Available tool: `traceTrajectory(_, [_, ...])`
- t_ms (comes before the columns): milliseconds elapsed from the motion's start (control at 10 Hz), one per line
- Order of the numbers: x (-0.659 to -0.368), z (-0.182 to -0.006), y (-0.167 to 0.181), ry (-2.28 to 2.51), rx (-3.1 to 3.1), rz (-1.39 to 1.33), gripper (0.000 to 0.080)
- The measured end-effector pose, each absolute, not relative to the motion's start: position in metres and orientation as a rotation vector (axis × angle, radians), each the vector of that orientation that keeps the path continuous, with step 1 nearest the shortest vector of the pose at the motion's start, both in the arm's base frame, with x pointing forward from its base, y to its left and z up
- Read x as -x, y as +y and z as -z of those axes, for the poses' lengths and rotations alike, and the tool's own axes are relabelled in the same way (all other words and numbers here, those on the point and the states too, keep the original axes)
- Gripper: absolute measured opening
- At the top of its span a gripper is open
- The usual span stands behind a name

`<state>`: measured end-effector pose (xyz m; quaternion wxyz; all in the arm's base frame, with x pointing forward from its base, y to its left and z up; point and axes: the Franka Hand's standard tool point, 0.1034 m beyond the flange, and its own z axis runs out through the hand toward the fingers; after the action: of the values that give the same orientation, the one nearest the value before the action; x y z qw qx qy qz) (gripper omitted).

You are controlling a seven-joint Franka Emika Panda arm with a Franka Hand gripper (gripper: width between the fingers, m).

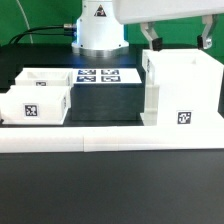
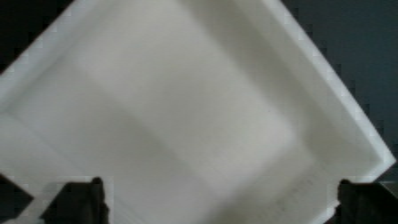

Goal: Assemble drawer

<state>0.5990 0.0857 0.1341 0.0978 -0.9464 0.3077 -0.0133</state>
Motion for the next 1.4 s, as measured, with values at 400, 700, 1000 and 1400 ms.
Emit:
traceTrajectory(400, [-0.587, -0.135, 0.040, 0.366, 2.956, 0.097, 0.0649])
traceTrajectory(700, [-0.587, -0.134, 0.039, 0.076, 2.992, 0.117, 0.0649])
traceTrajectory(1000, [-0.580, -0.132, 0.009, -0.031, 3.044, 0.075, 0.0649])
traceTrajectory(1400, [-0.550, -0.103, -0.051, 0.026, 3.101, 0.092, 0.0649])
